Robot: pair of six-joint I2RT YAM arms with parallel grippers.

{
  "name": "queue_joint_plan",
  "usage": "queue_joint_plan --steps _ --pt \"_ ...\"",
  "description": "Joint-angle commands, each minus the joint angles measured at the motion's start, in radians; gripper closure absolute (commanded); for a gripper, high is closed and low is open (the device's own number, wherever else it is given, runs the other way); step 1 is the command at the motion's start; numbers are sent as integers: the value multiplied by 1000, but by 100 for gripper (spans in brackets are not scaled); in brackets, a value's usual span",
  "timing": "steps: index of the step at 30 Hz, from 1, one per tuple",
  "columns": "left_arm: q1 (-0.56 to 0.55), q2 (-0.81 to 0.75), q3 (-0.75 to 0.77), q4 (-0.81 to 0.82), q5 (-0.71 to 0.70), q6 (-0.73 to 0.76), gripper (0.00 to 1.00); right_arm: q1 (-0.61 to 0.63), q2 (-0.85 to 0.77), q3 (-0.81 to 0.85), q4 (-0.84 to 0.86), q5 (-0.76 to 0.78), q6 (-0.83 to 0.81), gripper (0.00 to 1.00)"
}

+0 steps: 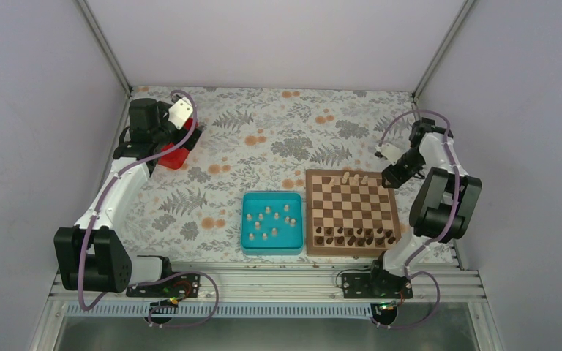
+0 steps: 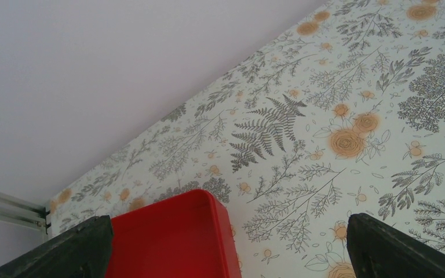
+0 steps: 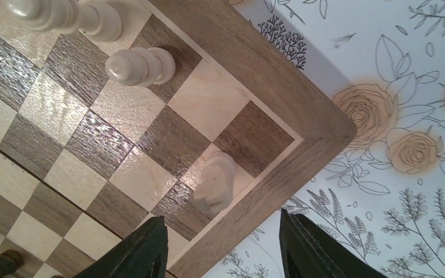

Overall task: Set up the chess pieces on the board
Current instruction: Pick up the chess piece from the chessboard.

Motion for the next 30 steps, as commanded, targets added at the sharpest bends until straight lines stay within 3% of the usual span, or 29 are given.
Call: queue_joint_plan --steps 1,20,30 --pt "4 -7 2 19 12 -1 0 5 25 -11 19 -32 -5 49" --pt "2 -3 -8 26 5 2 0 12 91 -1 52 -16 1 54" --pt "4 -1 -9 25 5 3 0 17 93 -3 44 -7 0 73"
